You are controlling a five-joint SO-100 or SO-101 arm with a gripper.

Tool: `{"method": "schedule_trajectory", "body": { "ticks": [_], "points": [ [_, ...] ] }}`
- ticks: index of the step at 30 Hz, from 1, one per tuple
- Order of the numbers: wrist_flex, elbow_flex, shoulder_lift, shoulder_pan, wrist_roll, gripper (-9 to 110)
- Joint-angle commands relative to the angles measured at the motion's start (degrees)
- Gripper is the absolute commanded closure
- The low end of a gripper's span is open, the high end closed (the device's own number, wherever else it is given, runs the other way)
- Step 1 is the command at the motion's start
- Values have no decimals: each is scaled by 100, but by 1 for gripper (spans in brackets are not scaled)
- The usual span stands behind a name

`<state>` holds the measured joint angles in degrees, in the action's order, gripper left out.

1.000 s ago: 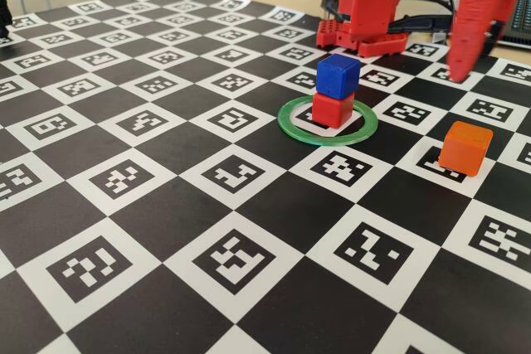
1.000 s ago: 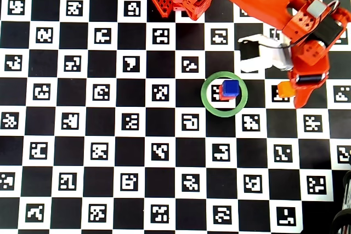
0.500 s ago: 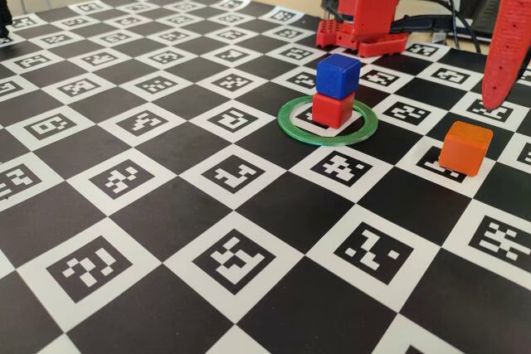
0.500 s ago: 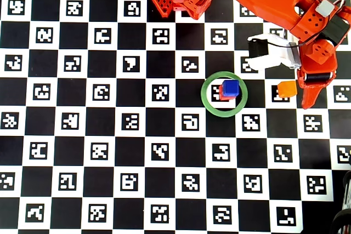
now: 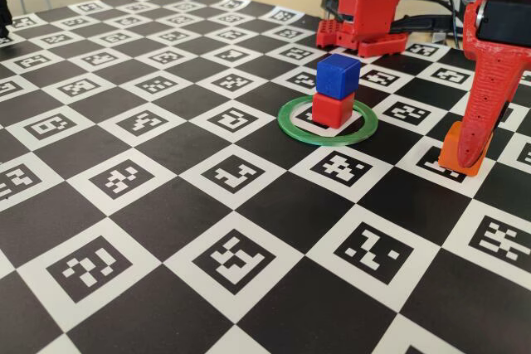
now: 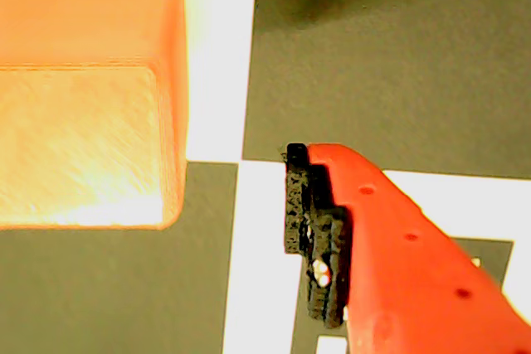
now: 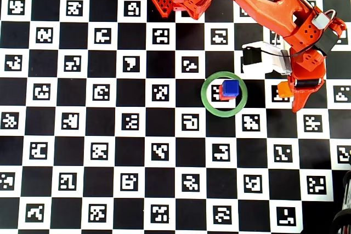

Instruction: Grab the red cube then put it in the green circle then put the blue cube on top and finally the orange cube on top

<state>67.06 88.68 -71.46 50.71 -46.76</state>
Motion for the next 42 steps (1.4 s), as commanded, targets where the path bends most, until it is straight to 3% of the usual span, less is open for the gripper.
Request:
{"method": "schedule_trajectory", "body": {
  "ticks": [1, 30, 42],
  "points": [
    [-114, -70, -26, -105, 70, 57],
    [-220, -185, 246, -237, 70, 59],
    [-220, -185, 229, -255, -97, 81]
  ]
}}
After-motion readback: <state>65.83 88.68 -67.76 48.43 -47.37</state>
